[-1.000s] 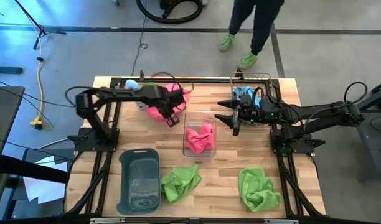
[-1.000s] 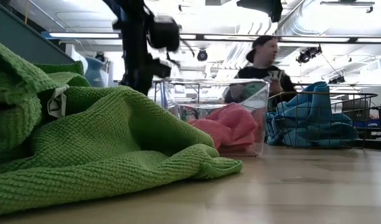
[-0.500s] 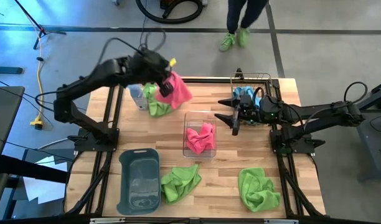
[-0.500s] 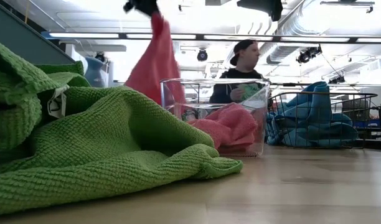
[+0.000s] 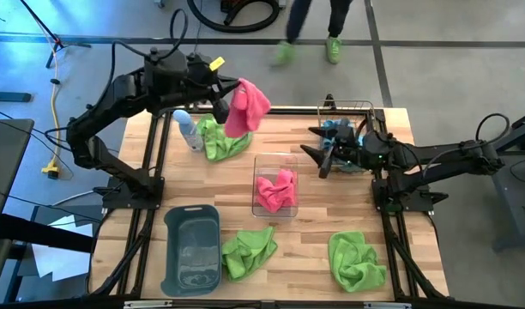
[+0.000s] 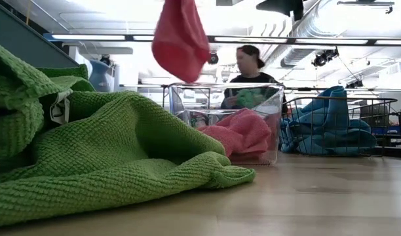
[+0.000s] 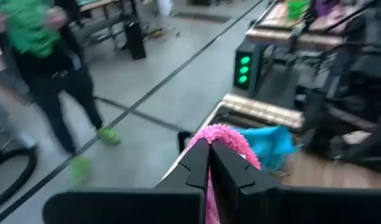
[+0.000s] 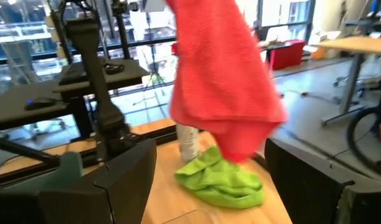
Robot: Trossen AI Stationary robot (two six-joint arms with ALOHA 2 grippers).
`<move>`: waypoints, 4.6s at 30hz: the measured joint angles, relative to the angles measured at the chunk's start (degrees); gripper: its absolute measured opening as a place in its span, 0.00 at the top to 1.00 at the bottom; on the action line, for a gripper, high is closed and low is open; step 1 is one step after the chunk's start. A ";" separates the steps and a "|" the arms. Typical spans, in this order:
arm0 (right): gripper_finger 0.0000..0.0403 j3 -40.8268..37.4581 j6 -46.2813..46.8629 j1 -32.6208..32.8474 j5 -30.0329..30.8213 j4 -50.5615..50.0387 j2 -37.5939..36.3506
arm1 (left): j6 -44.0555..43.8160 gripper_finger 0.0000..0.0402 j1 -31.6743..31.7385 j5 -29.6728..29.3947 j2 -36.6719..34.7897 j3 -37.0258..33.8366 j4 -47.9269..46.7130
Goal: Sort microfiber towel by color & place in baskets
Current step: Put the pink microfiber cloth into the transparent bin
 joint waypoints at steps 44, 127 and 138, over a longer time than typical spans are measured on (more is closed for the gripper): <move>0.27 -0.02 -4.54 0.00 4.18 -7.83 -8.00 | -31.92 1.00 -19.42 4.04 7.38 -27.93 29.46; 0.27 0.02 4.21 0.00 6.19 -10.42 -5.47 | 2.81 0.88 -11.55 17.71 33.39 -30.71 20.69; 0.27 0.02 2.53 0.00 6.19 -10.30 -5.17 | 1.47 0.54 -11.33 21.66 33.25 -20.21 4.03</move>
